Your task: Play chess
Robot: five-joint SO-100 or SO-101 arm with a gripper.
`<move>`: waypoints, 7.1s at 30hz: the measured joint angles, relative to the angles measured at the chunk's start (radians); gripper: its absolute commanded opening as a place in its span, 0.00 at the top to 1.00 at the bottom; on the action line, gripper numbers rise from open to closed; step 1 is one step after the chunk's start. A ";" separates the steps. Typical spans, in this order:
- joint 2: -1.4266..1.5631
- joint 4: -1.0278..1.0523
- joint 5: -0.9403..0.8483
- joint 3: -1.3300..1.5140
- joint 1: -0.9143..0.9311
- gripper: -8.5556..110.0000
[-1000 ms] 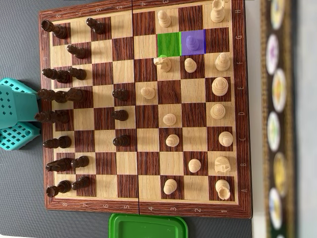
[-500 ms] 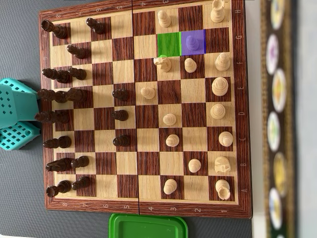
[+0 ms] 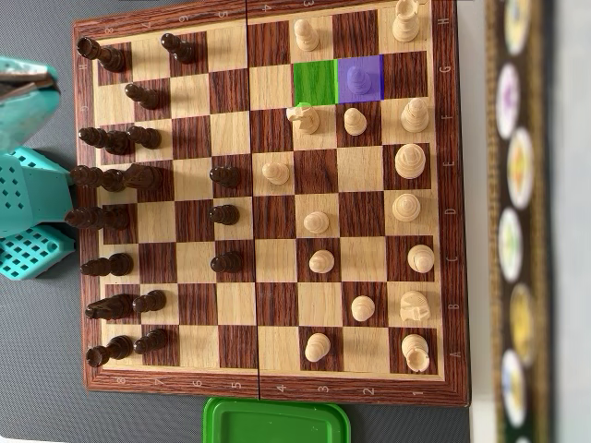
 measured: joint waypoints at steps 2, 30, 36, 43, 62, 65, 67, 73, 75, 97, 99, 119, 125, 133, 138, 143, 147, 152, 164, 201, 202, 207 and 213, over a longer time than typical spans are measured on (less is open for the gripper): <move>-0.067 0.058 0.000 -0.064 0.000 0.91; -0.756 0.239 0.038 -0.417 -0.008 0.91; -0.877 0.239 0.043 -0.506 -0.008 0.88; -0.971 0.238 0.043 -0.555 -0.023 0.85; -1.233 0.133 0.123 -0.623 -0.049 0.85; -1.281 0.130 0.123 -0.653 -0.049 0.85; -1.321 0.130 0.123 -0.675 -0.046 0.85; -1.443 0.130 0.123 -0.772 -0.046 0.85; -1.482 0.130 0.123 -0.807 -0.046 0.85; -1.773 0.130 0.123 -1.083 -0.046 0.85; -1.775 0.130 0.123 -1.085 -0.046 0.85; -1.775 0.129 0.158 -1.120 -0.048 0.78; -1.867 0.129 0.161 -1.157 -0.048 0.78; -1.922 0.129 0.161 -1.241 -0.048 0.78; -1.927 0.127 0.161 -1.243 -0.048 0.78; -1.927 0.127 0.161 -1.243 -0.048 0.82; -1.927 0.127 0.161 -1.243 -0.048 0.81; -1.974 0.127 0.161 -1.259 -0.048 0.81; -2.052 0.127 0.161 -1.348 -0.054 0.81; -2.060 0.149 0.161 -1.351 -0.054 0.82; -2.060 0.149 0.161 -1.351 -0.054 0.82; -2.060 0.149 0.161 -1.351 -0.054 0.87; -2.060 0.149 0.161 -1.351 -0.054 0.89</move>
